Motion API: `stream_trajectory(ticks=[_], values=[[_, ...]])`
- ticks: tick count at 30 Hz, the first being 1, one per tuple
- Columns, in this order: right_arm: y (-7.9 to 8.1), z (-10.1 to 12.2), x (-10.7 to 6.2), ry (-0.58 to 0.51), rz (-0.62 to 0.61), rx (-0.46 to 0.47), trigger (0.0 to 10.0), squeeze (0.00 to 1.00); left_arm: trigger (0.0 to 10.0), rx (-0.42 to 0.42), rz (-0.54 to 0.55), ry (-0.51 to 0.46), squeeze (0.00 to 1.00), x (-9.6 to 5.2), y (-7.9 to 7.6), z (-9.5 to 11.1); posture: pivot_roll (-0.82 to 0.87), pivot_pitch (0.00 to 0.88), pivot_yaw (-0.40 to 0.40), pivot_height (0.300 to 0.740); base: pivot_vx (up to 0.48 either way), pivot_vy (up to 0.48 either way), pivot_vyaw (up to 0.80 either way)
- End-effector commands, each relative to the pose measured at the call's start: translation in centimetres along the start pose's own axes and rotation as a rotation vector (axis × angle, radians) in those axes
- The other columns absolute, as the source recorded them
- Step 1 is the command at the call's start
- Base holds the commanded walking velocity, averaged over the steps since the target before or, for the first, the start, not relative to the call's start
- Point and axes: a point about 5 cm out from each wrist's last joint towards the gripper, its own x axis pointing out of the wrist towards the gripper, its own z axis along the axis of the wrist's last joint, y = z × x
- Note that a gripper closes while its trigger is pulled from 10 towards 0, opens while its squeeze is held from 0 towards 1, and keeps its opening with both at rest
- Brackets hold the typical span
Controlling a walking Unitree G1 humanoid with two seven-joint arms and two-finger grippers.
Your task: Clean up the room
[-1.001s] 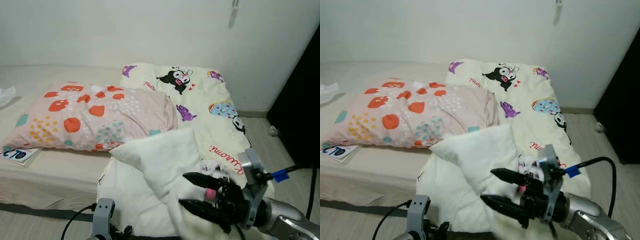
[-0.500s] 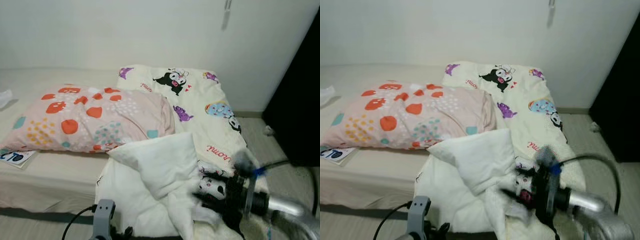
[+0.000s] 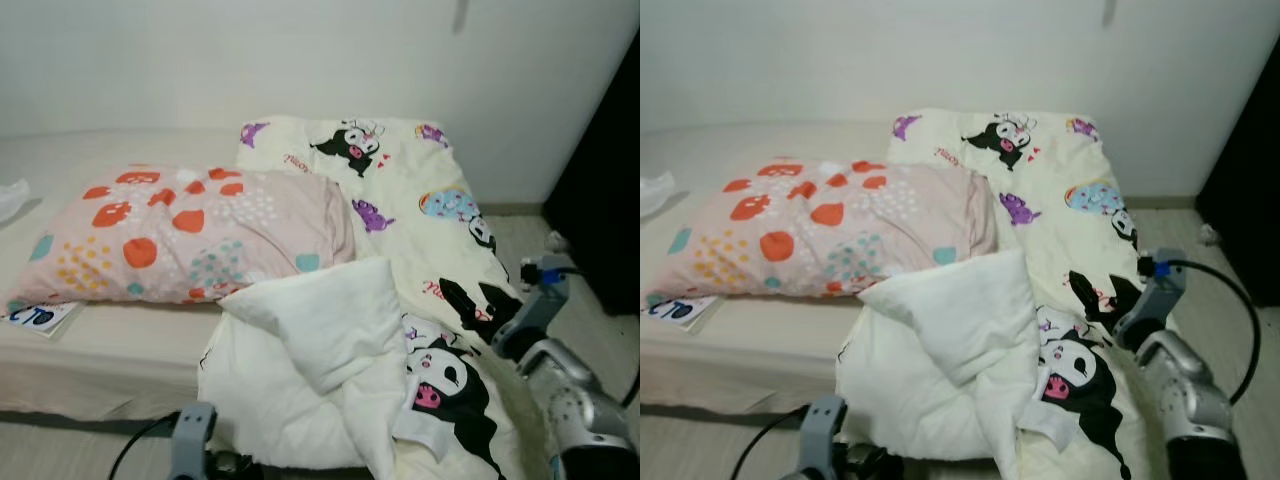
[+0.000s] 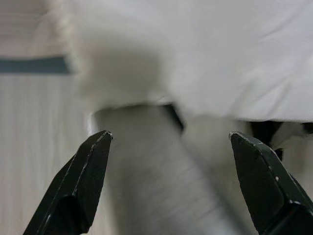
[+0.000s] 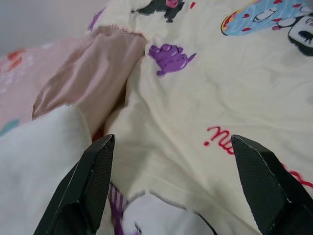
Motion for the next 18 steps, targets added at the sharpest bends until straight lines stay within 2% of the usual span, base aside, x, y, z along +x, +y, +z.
stream_trajectory(ticks=[1, 3, 4, 6, 13, 16, 18], values=[[0.2, -0.2, 0.1, -0.013, 0.009, 0.023, 10.0, 0.0, 10.0, -0.019, 0.013, 0.05, 0.0, -0.7, 0.6, -1.5, 0.0, 0.212, 0.128, 0.56, 0.0, 0.0, 0.0], [1.3, -0.3, 1.3, -0.042, 0.087, 0.077, 10.0, 0.0, 10.0, -0.016, 0.02, 0.019, 0.0, -1.3, 1.6, -1.1, 0.04, 0.244, 0.144, 0.56, 0.0, 0.0, 0.0], [1.3, -0.3, 1.3, -0.042, 0.087, 0.077, 10.0, 0.0, 10.0, -0.016, 0.02, 0.019, 0.0, -1.3, 1.6, -1.1, 0.04, 0.244, 0.144, 0.56, 0.0, 0.0, 0.0], [2.2, -0.3, 2.1, -0.048, 0.152, 0.076, 10.0, 0.0, 10.0, -0.004, 0.022, 0.007, 0.0, -1.9, 2.4, -1.2, 0.07, 0.262, 0.151, 0.56, 0.0, 0.0, 0.0], [2.9, 0.1, 3.4, -0.048, 0.239, 0.068, 10.0, 0.0, 10.0, 0.012, 0.019, 0.011, 0.0, -2.8, 3.0, -2.0, 0.09, 0.287, 0.162, 0.56, 0.0, 0.0, 0.0], [3.1, 0.0, 3.7, -0.03, 0.28, 0.042, 10.0, 0.0, 10.0, 0.011, 0.013, 0.011, 0.0, -2.9, 3.0, -2.2, 0.09, 0.291, 0.161, 0.56, 0.0, 0.0, 0.0], [2.7, -0.7, 3.8, 0.053, 0.258, -0.073, 10.0, 0.0, 10.0, 0.01, 0.008, 0.012, 0.0, -2.8, 2.7, -2.2, 0.09, 0.294, 0.158, 0.56, 0.0, 0.0, 0.0]])
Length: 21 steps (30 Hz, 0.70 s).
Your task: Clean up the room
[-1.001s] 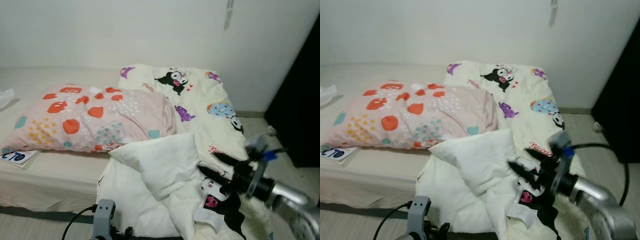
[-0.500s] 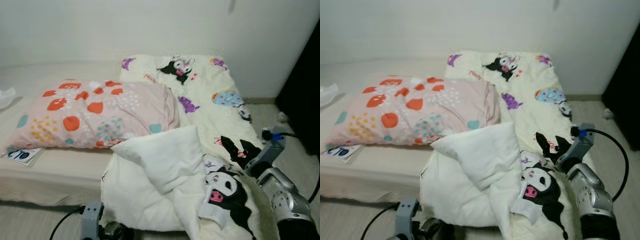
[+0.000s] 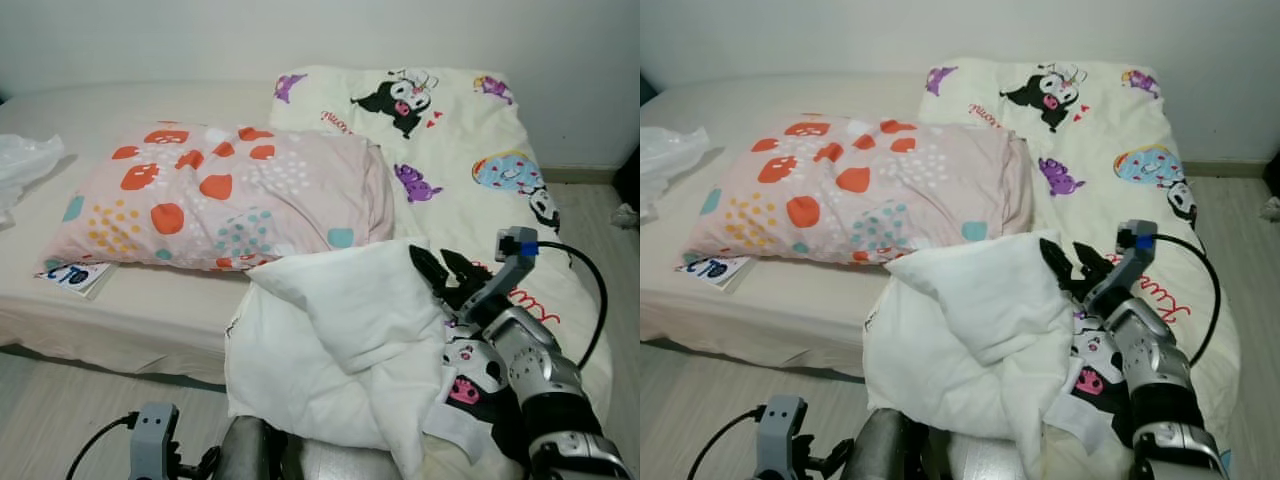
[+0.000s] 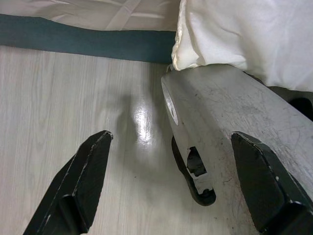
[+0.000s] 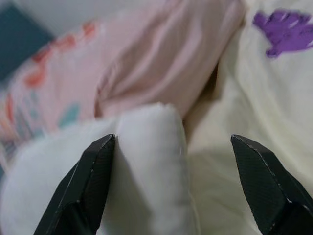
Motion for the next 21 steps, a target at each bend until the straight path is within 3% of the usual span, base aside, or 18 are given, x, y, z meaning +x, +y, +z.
stream_trajectory(ticks=[1, 5, 6, 10, 11, 19, 21], values=[[-0.2, -1.4, -0.2, 0.085, -0.005, -0.052, 10.0, 0.0, 10.0, -0.023, -0.015, 0.082, 0.0, -0.6, -0.4, -2.1, 0.08, 0.297, 0.147, 0.56, 0.0, 0.0, 0.0], [-0.1, -1.4, -0.2, 0.087, 0.028, -0.055, 10.0, 0.0, 10.0, -0.025, -0.02, 0.077, 0.0, -0.4, -0.6, -1.9, 0.07, 0.294, 0.143, 0.56, 0.0, 0.0, 0.0], [0.3, -1.5, -0.2, 0.091, 0.066, -0.069, 0.0, 0.0, 10.0, -0.026, -0.019, 0.078, 0.0, -0.3, -0.7, -1.9, 0.06, 0.291, 0.137, 0.56, 0.0, 0.0, 0.0], [0.8, -1.7, -0.1, 0.099, 0.12, -0.095, 0.0, 0.0, 10.0, -0.028, -0.019, 0.078, 0.0, -0.2, -0.9, -1.9, 0.06, 0.291, 0.137, 0.56, 0.0, 0.0, 0.0], [2.2, -2.2, 0.1, 0.112, 0.224, -0.087, 0.0, 0.0, 10.0, -0.032, -0.017, 0.086, 0.0, -0.1, -1.1, -2.1, 0.04, 0.275, 0.125, 0.56, 0.0, 0.0, 0.0], [4.6, -3.0, 0.9, 0.125, 0.346, -0.08, 0.0, 0.0, 10.0, -0.043, -0.016, 0.093, 0.0, 0.2, -1.7, -2.2, 0.02, 0.252, 0.105, 0.56, 0.0, 0.0, 0.0], [6.0, -3.6, 1.4, 0.132, 0.4, -0.081, 0.0, 0.0, 10.0, -0.047, -0.017, 0.094, 0.0, 0.4, -2.0, -2.2, 0.01, 0.246, 0.097, 0.56, 0.0, 0.0, 0.0]])
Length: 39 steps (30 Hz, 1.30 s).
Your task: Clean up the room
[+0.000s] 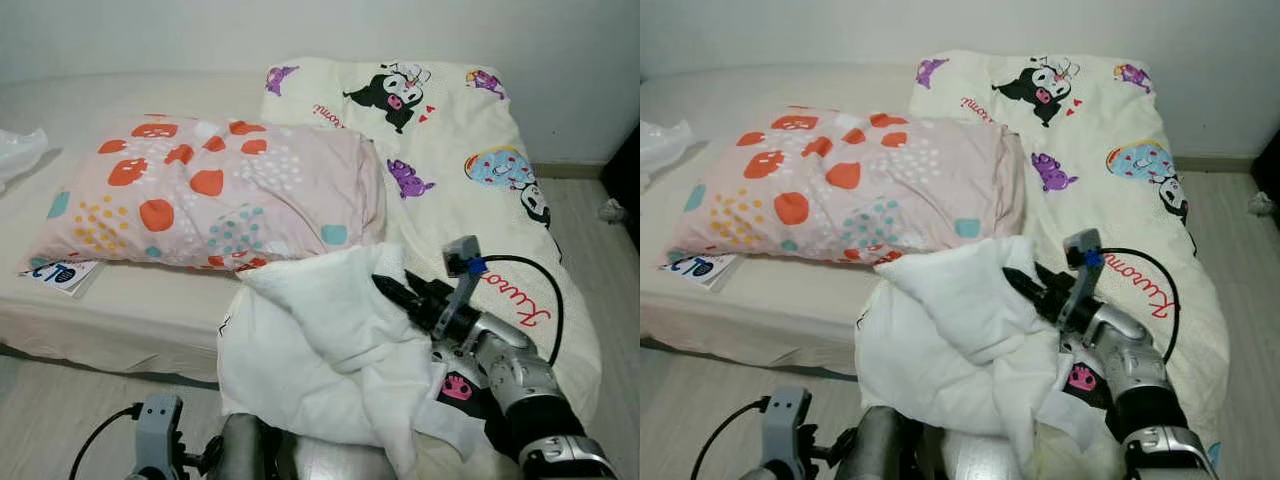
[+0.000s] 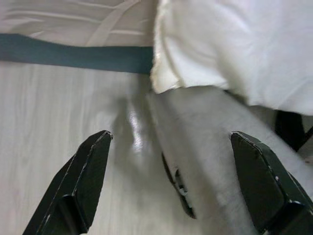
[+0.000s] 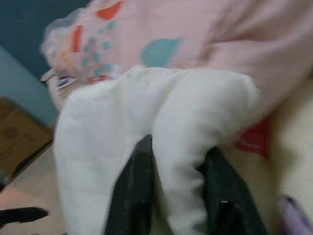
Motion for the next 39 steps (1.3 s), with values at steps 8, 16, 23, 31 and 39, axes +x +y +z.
stream_trajectory(ticks=[8, 16, 23, 31, 39], values=[[5.2, -1.1, 3.5, 0.004, 0.21, 0.031, 0.0, 0.0, 10.0, -0.043, -0.016, 0.119, 0.0, -0.2, -1.6, -3.0, -0.01, 0.228, 0.073, 0.56, 0.0, 0.0, 0.0], [12.3, -2.6, 6.7, 0.017, 0.446, 0.116, 0.0, 0.0, 10.0, -0.064, -0.01, 0.114, 0.0, 0.1, -2.3, -3.1, -0.03, 0.22, 0.046, 0.56, 0.0, 0.0, 0.0], [19.1, -6.4, 7.7, 0.159, 0.637, 0.177, 10.0, 0.0, 10.0, -0.08, 0.026, 0.103, 0.0, 0.1, -2.0, -2.9, -0.05, 0.214, 0.024, 0.56, 0.0, 0.0, 0.0], [20.9, -9.8, 6.8, 0.326, 0.661, 0.158, 10.0, 1.0, 10.0, -0.089, 0.049, 0.095, 0.0, 0.3, -1.9, -2.6, -0.06, 0.202, 0.012, 0.56, 0.0, 0.0, 0.0], [18.7, -10.7, 4.9, 0.388, 0.604, 0.137, 10.0, 1.0, 10.0, -0.077, 0.038, 0.109, 0.0, 0.6, -2.4, -2.7, -0.09, 0.18, 0.014, 0.56, 0.0, 0.0, 0.0]])
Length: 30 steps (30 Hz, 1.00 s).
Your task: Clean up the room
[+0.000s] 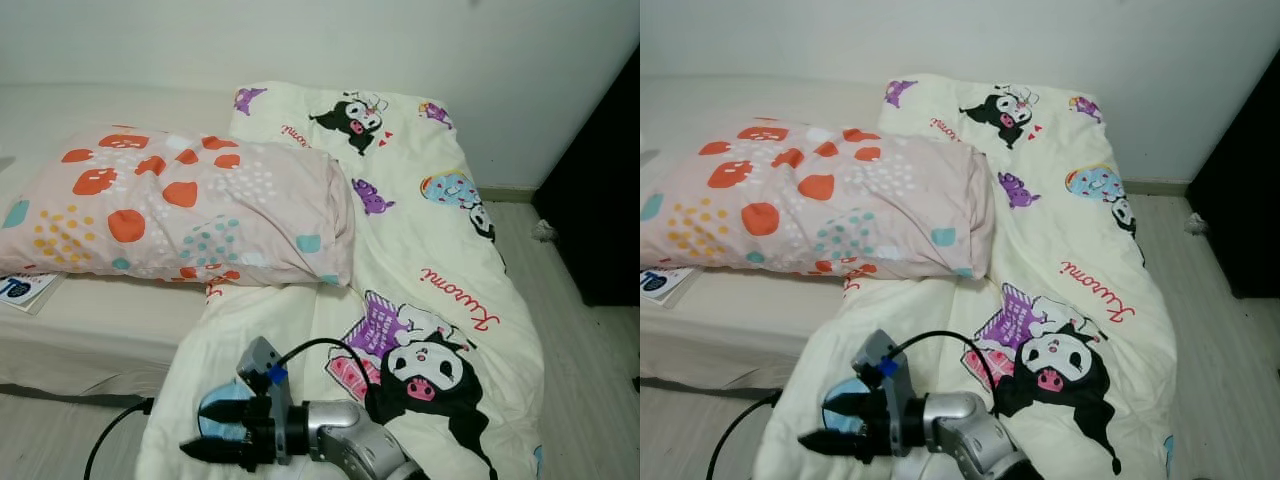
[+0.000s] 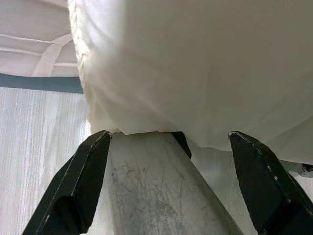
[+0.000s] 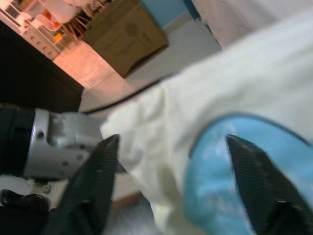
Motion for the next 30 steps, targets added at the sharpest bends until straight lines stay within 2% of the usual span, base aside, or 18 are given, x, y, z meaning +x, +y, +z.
stream_trajectory(ticks=[1, 9, 13, 14, 15, 16, 17, 18, 19, 20, 21, 22, 23, 25, 26, 27, 28, 30], values=[[0.1, -0.6, -0.4, 0.016, -0.013, 0.017, 10.0, 1.0, 10.0, -0.022, -0.021, 0.115, 0.0, -0.5, -1.1, -2.8, -0.1, 0.174, 0.016, 0.56, 0.0, 0.0, 0.0], [0.3, -0.6, -0.6, 0.002, -0.005, 0.025, 10.0, 1.0, 10.0, -0.013, -0.025, 0.115, 0.0, -0.2, -1.3, -2.5, -0.11, 0.158, 0.015, 0.56, 0.0, 0.0, 0.0], [0.5, 0.2, -1.0, -0.057, 0.011, 0.043, 10.0, 1.0, 10.0, 0.01, -0.026, 0.107, 0.0, 0.1, -1.4, -1.9, -0.11, 0.145, 0.013, 0.56, 0.0, 0.0, 0.0], [-0.7, 2.4, -3.2, -0.224, -0.045, 0.104, 10.0, 1.0, 10.0, 0.17, 0.037, 0.105, 0.0, 0.3, -0.3, -0.6, -0.13, 0.133, 0.011, 0.56, 0.0, 0.0, 0.0], [-0.7, 2.4, -3.2, -0.224, -0.045, 0.104, 10.0, 1.0, 10.0, 0.17, 0.037, 0.105, 0.0, 0.3, -0.3, -0.6, -0.13, 0.133, 0.011, 0.56, 0.0, 0.0, 0.0], [-1.2, 3.2, -4.2, -0.283, -0.074, 0.122, 10.0, 1.0, 10.0, 0.249, 0.069, 0.106, 0.0, 0.4, 0.3, -0.1, -0.13, 0.133, 0.011, 0.56, 0.0, 0.0, 0.0], [-1.9, 4.0, -5.5, -0.35, -0.115, 0.14, 10.0, 0.84, 10.0, 0.329, 0.125, 0.103, 0.0, 0.2, 1.4, 0.7, -0.13, 0.128, 0.012, 0.56, 0.0, 0.0, 0.0], [-1.9, 4.0, -5.5, -0.35, -0.115, 0.14, 10.0, 0.84, 10.0, 0.329, 0.125, 0.103, 0.0, 0.2, 1.4, 0.7, -0.13, 0.128, 0.012, 0.56, 0.0, 0.0, 0.0], [-2.6, 4.7, -6.8, -0.409, -0.16, 0.152, 10.0, 0.64, 10.0, 0.38, 0.216, 0.112, 0.0, -0.1, 3.1, 1.5, -0.14, 0.123, 0.014, 0.56, 0.0, 0.0, 0.0], [-3.0, 5.0, -7.7, -0.443, -0.187, 0.158, 10.0, 0.64, 10.0, 0.402, 0.277, 0.117, 0.0, -0.3, 4.1, 2.0, -0.14, 0.123, 0.014, 0.56, 0.0, 0.0, 0.0], [-3.5, 5.3, -9.0, -0.477, -0.233, 0.16, 10.0, 0.34, 10.0, 0.409, 0.375, 0.123, 0.0, -0.9, 5.9, 2.8, -0.14, 0.117, 0.017, 0.56, 0.0, 0.0, 0.0], [-3.8, 5.2, -10.1, -0.488, -0.277, 0.153, 10.0, 0.21, 10.0, 0.418, 0.47, 0.13, 0.0, -1.6, 7.6, 3.5, -0.14, 0.115, 0.019, 0.56, 0.0, 0.0, 0.0], [-3.8, 5.2, -10.1, -0.488, -0.277, 0.153, 10.0, 0.21, 10.0, 0.418, 0.47, 0.13, 0.0, -1.6, 7.6, 3.5, -0.14, 0.115, 0.019, 0.56, 0.0, 0.0, 0.0], [-4.2, 4.7, -11.8, -0.486, -0.344, 0.138, 10.0, 0.12, 10.0, 0.442, 0.618, 0.143, 0.0, -2.9, 10.2, 4.6, -0.15, 0.104, 0.024, 0.56, 0.0, 0.0, 0.0], [-4.3, 4.5, -12.2, -0.483, -0.366, 0.135, 10.0, 0.0, 10.0, 0.456, 0.662, 0.147, 0.0, -3.3, 10.9, 5.0, -0.15, 0.101, 0.025, 0.56, 0.0, 0.0, 0.0], [-4.3, 4.5, -12.2, -0.483, -0.366, 0.135, 10.0, 0.0, 10.0, 0.456, 0.662, 0.147, 0.0, -3.3, 10.9, 5.0, -0.15, 0.101, 0.025, 0.56, 0.0, 0.0, 0.0], [-4.7, 4.2, -13.5, -0.498, -0.441, 0.138, 10.0, 0.0, 10.0, 0.466, 0.755, 0.136, 0.0, -4.2, 12.3, 5.9, -0.16, 0.087, 0.025, 0.56, 0.0, 0.0, 0.0], [-5.1, 4.2, -14.1, -0.512, -0.487, 0.139, 10.0, 0.0, 10.0, 0.464, 0.793, 0.124, 0.0, -4.6, 12.9, 6.4, -0.16, 0.081, 0.025, 0.56, 0.0, 0.0, 0.0]])
